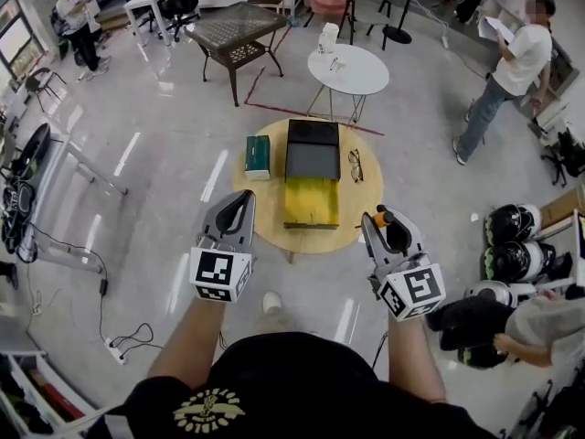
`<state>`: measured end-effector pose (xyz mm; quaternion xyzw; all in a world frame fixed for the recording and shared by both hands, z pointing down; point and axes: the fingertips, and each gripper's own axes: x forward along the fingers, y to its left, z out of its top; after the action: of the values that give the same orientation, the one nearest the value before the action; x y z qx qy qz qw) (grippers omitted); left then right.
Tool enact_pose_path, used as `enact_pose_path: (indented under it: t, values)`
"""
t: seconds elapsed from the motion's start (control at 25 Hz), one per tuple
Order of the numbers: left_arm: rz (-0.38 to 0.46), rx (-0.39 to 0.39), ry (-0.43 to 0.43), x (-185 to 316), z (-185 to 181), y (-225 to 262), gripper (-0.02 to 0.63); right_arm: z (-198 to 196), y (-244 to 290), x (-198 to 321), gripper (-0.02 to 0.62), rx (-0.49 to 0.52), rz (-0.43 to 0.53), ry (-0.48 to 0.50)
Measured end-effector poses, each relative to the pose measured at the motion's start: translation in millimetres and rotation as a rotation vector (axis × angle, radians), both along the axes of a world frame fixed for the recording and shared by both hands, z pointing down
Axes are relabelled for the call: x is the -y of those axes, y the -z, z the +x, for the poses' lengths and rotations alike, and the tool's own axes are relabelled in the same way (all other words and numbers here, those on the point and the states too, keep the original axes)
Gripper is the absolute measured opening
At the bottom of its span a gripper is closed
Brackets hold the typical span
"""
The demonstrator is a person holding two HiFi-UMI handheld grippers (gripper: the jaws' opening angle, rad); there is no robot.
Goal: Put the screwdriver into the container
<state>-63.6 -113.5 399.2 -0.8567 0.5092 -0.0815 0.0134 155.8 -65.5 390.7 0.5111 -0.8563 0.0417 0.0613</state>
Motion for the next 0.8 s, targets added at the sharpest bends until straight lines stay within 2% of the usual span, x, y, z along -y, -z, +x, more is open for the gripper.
enact_pose_path:
  t: [0.56,0.8]
  values:
    - [0.007,-0.012,-0.103,63.0,-11.5,4.3,0.018,-23.4,7.3,48.8,0.132,-0.014,0.005,-0.054]
    - [-0.002,-0.009,-0.156,87.4,-20.5,-3.8,0.018,-37.2,4.0,62.3,0.132,-0.003,-0.006,-0.122]
